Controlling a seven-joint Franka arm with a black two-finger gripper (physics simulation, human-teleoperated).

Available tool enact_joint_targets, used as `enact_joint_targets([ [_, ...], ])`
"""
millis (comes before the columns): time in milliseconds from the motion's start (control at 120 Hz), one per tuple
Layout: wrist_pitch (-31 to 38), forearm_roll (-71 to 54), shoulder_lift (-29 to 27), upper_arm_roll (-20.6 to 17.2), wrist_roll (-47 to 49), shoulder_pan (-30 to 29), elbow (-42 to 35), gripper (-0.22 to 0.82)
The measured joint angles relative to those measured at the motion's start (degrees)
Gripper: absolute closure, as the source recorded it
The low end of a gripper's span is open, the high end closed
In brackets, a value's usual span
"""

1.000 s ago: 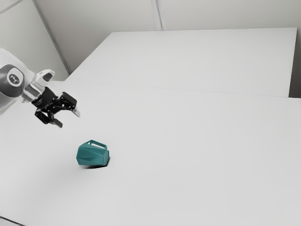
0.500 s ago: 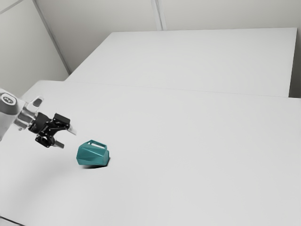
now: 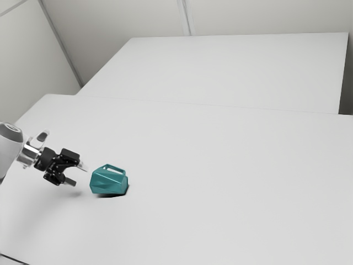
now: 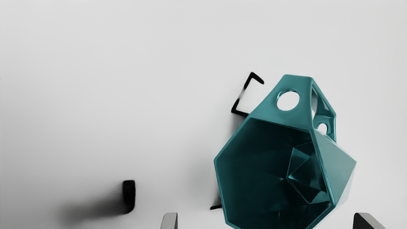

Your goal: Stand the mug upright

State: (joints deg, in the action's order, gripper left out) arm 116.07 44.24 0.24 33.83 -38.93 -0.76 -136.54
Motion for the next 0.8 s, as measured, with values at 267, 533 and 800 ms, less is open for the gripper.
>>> enact_joint_targets([
  [267,-2.36,2.68,1.50,-0.24,-6.03,-1.00,1.53,0.00],
  [533,-2.67,4.71,1.45,-2.49,-9.40,1.38,1.54,0.00],
  [800,-2.57,5.35,0.34,-2.87,-11.31,2.35,0.59,0.00],
])
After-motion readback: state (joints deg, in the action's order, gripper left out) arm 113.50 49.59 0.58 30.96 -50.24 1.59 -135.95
